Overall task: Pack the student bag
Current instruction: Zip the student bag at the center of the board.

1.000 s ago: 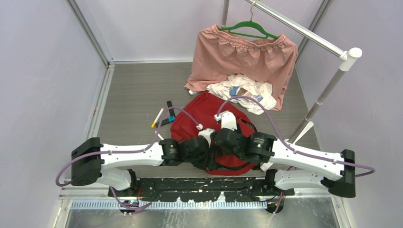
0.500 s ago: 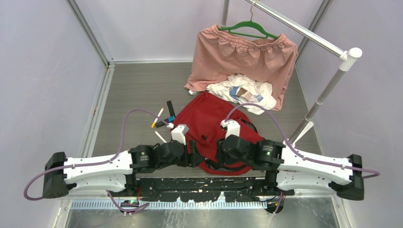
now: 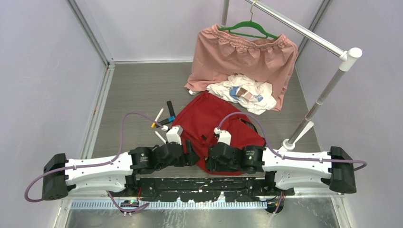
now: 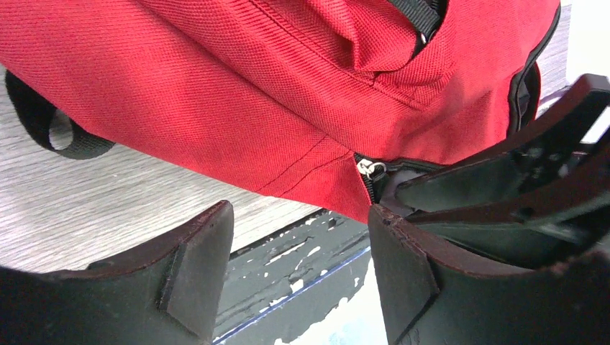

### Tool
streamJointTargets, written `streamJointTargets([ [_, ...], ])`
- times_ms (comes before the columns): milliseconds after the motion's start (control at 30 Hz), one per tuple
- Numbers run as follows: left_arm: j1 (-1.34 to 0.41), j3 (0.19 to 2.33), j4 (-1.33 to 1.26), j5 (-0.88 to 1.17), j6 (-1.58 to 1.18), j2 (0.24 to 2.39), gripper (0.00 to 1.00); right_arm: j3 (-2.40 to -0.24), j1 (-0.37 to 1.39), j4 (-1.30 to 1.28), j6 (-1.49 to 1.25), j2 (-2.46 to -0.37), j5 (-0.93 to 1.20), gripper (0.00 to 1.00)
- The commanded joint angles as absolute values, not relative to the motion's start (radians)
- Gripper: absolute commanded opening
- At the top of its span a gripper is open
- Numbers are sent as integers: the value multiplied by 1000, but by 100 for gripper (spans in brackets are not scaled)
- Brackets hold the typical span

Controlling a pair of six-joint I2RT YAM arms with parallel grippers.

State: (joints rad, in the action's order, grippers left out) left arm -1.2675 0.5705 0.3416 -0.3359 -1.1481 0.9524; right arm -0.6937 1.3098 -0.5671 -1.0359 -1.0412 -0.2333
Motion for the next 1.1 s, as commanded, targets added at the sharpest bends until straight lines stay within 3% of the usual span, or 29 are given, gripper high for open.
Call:
streamJointTargets([
  [0, -1261, 597, 262, -334, -1154, 976, 69, -672, 1311, -474, -1120, -1069, -243, 45],
  [233, -1261, 594, 200, -321, -1157, 1007, 69, -644, 1302, -490, -1167, -1032, -349, 35],
  [567, -1261, 602, 182, -307, -1155, 1038, 69, -594, 1296, -467, -1202, -907, -369, 48],
  [1067, -1261, 615, 121, -287, -1166, 1090, 69, -583, 1263, -385, -1211, -1024, -282, 41],
])
